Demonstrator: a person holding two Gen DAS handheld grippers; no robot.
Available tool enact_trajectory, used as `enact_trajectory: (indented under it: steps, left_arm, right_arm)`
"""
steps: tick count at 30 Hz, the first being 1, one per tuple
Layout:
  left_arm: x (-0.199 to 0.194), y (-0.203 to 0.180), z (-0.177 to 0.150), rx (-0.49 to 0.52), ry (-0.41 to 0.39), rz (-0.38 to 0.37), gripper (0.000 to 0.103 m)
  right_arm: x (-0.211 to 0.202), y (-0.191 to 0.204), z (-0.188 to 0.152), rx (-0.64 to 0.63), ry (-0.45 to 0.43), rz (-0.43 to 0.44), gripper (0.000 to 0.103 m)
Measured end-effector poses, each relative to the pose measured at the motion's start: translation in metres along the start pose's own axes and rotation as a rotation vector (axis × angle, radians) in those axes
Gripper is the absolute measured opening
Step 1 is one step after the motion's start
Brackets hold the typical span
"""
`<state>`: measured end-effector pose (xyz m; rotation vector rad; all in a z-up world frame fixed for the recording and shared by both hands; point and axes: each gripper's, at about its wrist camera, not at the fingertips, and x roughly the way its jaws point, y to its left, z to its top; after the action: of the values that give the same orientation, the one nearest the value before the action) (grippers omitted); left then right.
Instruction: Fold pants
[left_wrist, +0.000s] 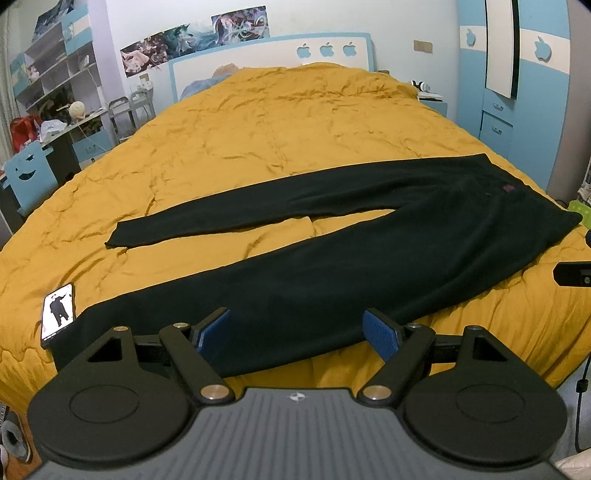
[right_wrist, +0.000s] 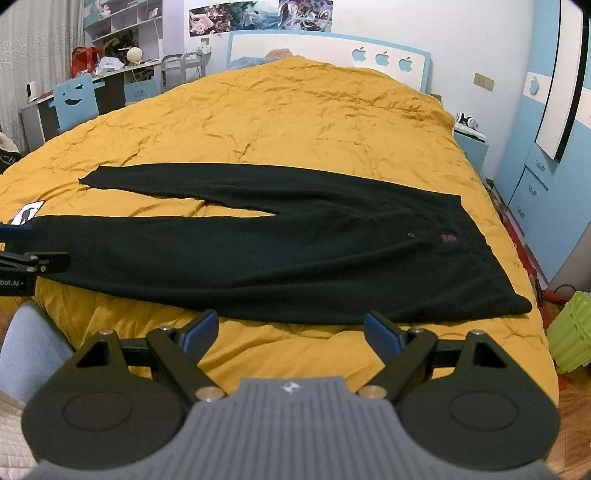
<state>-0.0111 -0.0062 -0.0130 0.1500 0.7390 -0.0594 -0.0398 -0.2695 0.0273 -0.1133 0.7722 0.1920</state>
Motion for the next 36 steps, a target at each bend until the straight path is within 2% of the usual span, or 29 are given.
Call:
enact_trajectory:
  steps: [3,5,7,11,13,14,17,20,22,25,27,29,31,34,36]
  left_arm:
    - [0.002,0.001,-0.001,0.020,-0.004,-0.014,0.094]
    - [0.005,0.001,-0.005,0.081,-0.030,-0.030,0.093]
    - [0.010,0.005,-0.011,0.163,-0.050,-0.047,0.087]
    - [0.021,0.016,-0.025,0.269,-0.055,-0.062,0.084]
    - [0.027,0.018,-0.037,0.342,-0.037,-0.032,0.084]
    - [0.031,0.018,-0.044,0.379,-0.028,-0.009,0.083]
    - [0.047,0.024,-0.061,0.439,0.029,0.102,0.076]
    - [0.065,0.033,-0.073,0.470,0.070,0.197,0.072]
    - [0.076,0.033,-0.076,0.531,0.075,0.267,0.072]
    - [0.087,0.026,-0.080,0.642,0.063,0.316,0.072]
    - [0.089,0.022,-0.078,0.660,0.064,0.305,0.060]
    - [0.089,0.021,-0.072,0.616,0.077,0.262,0.038]
    - [0.085,0.026,-0.066,0.546,0.079,0.224,0.024]
    - [0.076,0.034,-0.057,0.449,0.096,0.176,0.009]
    - [0.071,0.039,-0.047,0.391,0.095,0.158,0.004]
  right_arm:
    - [0.003,-0.001,-0.001,0.001,0.003,0.003,0.082]
    - [0.004,-0.004,-0.001,-0.006,-0.007,0.011,0.082]
    - [0.004,-0.010,-0.001,-0.037,-0.039,0.011,0.082]
    - [0.011,-0.036,-0.003,-0.131,-0.118,-0.059,0.080]
    - [0.018,-0.051,-0.004,-0.163,-0.124,-0.098,0.074]
    - [0.023,-0.059,-0.005,-0.182,-0.114,-0.122,0.064]
    - [0.038,-0.085,-0.009,-0.247,-0.089,-0.180,0.046]
    - [0.056,-0.110,-0.013,-0.335,-0.043,-0.230,0.041]
    - [0.065,-0.125,-0.016,-0.382,-0.024,-0.242,0.039]
    - [0.077,-0.146,-0.016,-0.475,0.014,-0.267,0.038]
    - [0.084,-0.158,-0.018,-0.554,0.034,-0.256,0.038]
    - [0.089,-0.166,-0.022,-0.654,0.060,-0.253,0.038]
    - [0.095,-0.176,-0.026,-0.736,0.092,-0.256,0.038]
    - [0.104,-0.186,-0.029,-0.838,0.128,-0.250,0.038]
    - [0.111,-0.194,-0.031,-0.903,0.168,-0.233,0.038]
